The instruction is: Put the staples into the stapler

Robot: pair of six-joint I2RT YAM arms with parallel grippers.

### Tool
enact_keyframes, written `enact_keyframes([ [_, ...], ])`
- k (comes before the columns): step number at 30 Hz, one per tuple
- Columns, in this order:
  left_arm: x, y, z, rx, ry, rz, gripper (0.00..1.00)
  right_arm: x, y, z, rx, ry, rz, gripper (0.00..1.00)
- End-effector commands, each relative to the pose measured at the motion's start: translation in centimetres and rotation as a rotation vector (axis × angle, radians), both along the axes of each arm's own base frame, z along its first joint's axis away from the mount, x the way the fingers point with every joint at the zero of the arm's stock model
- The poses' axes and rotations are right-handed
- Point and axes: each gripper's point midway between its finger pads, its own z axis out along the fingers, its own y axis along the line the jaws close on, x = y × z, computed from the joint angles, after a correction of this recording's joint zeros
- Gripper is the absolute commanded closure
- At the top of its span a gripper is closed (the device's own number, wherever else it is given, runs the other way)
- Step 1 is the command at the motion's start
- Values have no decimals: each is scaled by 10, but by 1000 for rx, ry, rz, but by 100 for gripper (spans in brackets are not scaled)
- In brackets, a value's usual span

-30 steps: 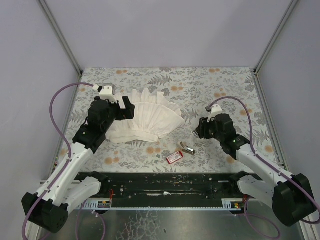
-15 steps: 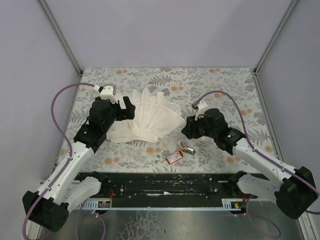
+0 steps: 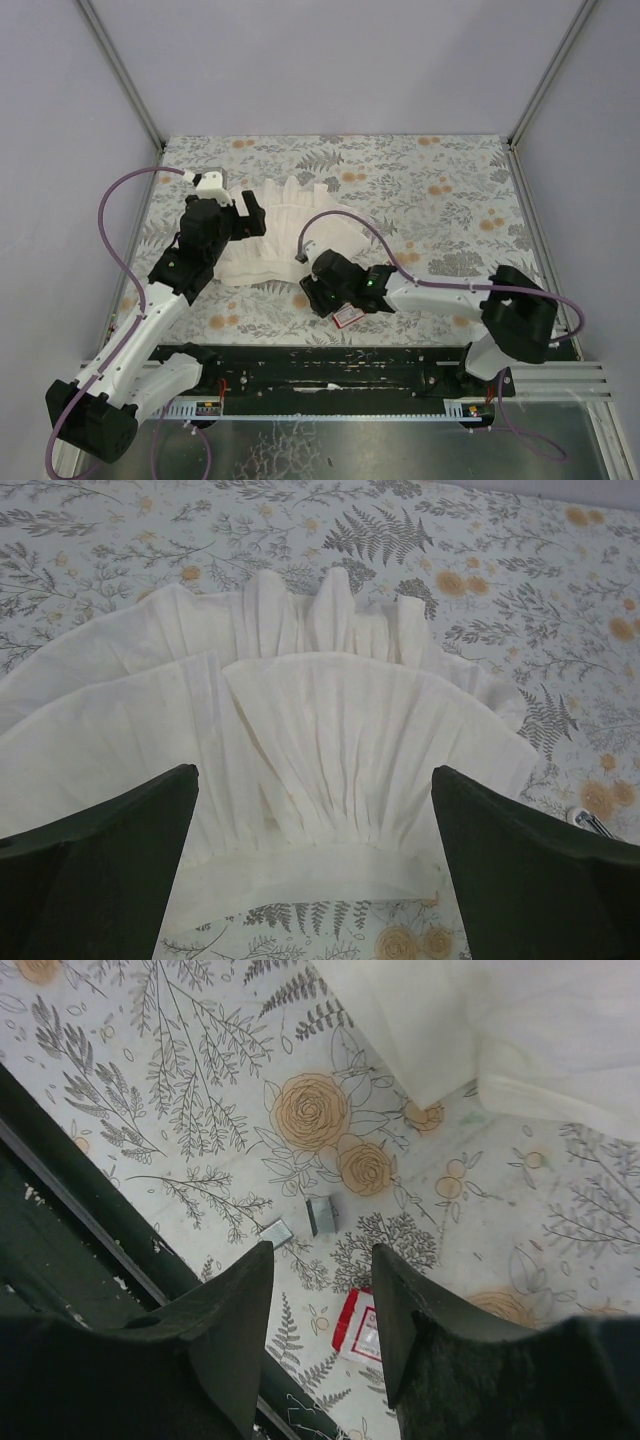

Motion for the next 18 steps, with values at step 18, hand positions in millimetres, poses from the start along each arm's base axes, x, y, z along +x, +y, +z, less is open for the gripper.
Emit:
enact_keyframes([
  [18, 1, 17, 7, -4, -29, 96, 0, 2, 42, -44, -177, -60, 60, 54],
])
